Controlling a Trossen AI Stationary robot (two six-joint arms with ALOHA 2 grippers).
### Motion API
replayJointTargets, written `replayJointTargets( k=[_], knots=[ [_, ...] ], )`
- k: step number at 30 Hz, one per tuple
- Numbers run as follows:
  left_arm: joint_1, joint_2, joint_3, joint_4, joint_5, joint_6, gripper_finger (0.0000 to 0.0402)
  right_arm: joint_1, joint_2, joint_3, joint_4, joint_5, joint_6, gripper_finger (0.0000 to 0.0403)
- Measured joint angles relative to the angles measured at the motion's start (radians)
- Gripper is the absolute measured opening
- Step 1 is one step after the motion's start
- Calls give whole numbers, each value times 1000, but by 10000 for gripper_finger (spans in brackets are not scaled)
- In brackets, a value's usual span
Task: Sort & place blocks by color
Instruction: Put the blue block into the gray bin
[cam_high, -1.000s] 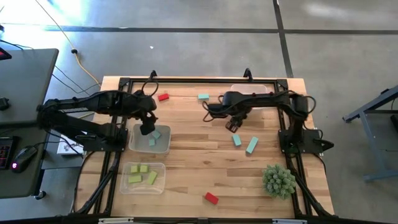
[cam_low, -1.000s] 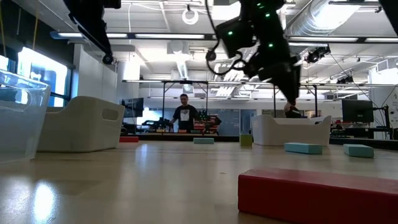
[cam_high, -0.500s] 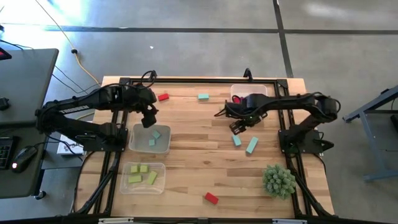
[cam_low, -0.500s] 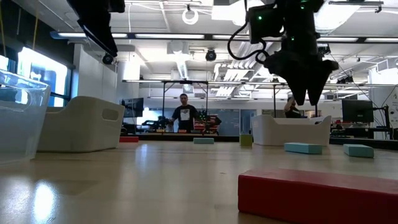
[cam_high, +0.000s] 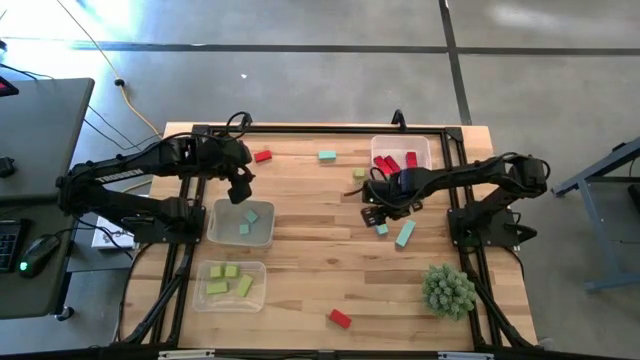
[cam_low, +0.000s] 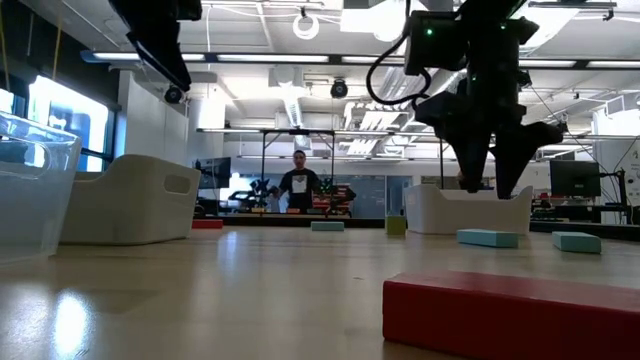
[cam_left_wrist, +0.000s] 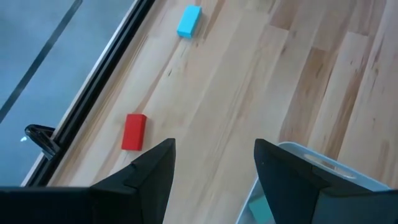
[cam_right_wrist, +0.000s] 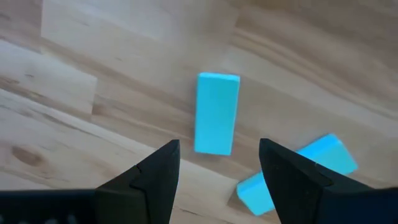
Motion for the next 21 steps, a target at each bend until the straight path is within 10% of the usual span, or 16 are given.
replayJointTargets(
  k=[21],
  knots=[
    [0,1,0,18,2,-4,209,84,215,-1,66,27,32,208]
  ],
)
